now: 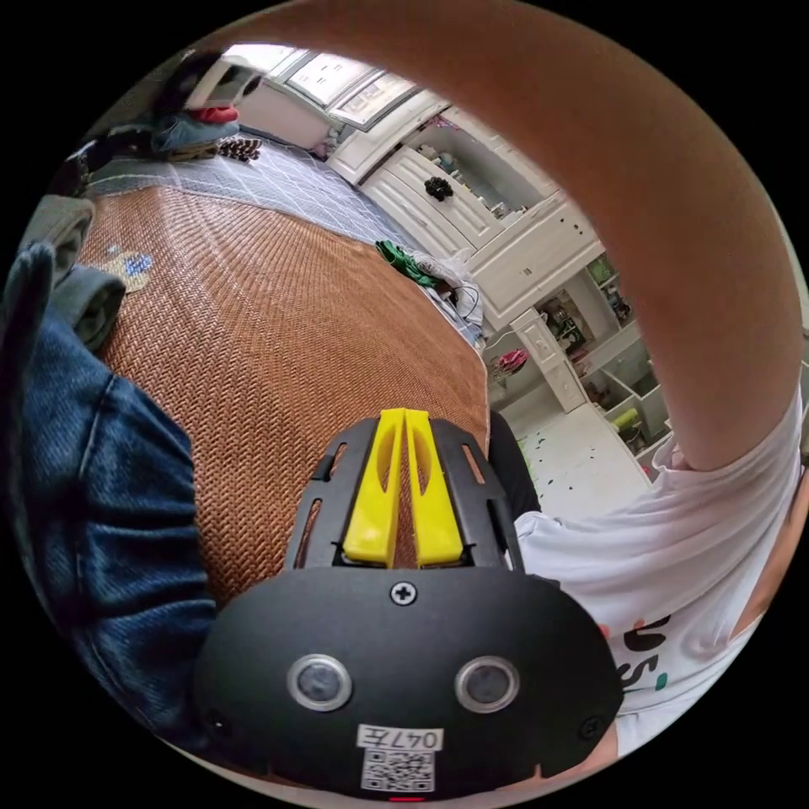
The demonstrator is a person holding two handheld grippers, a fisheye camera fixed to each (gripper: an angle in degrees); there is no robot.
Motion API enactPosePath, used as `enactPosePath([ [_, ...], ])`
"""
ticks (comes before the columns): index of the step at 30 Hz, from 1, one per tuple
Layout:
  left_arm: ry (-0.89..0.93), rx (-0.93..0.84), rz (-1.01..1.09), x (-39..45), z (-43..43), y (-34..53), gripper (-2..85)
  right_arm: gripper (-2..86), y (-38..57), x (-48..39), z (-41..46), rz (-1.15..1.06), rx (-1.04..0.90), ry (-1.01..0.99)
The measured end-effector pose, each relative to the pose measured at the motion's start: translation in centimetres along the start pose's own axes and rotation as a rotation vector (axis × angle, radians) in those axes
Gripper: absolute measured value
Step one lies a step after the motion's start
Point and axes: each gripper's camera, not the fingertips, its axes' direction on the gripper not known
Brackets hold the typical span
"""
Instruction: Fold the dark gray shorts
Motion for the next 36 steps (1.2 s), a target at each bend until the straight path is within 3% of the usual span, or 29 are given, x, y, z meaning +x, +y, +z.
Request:
enactPosePath([
  [4,-0.036,-0.01,0.011,0.9,0.7,-0.1,-1.0,2.6,-3.0,-3.2,-1.8,-0.118,-0.096,0.038],
  [10,-0.088,0.017,0.012,2.8,1.3,-0.3,-1.0,5.2,-2.8,-25.6,-3.6,-0.509,-0.265,0.047],
  [14,-0.119,0.035,0.054,5.3,2.0,-0.5,-1.0,5.0,4.2,-39.6,-4.2,-0.827,-0.48,0.024],
  [17,-0.174,0.031,0.103,7.9,3.0,-0.3,-1.0,5.7,11.9,-45.2,-4.3,-1.029,-0.671,0.03],
  [23,-0.245,-0.012,0.135,12.6,7.0,0.8,-1.0,9.8,23.7,-52.4,-2.9,-1.367,-0.716,0.149],
  [28,-0.322,-0.123,0.163,14.8,11.0,0.6,-1.0,11.5,23.5,-58.5,4.7,-1.27,-0.718,0.224],
  [36,-0.294,-0.171,0.13,14.4,12.5,-0.2,-1.0,16.1,18.8,-62.9,19.1,-0.958,-0.708,0.412],
])
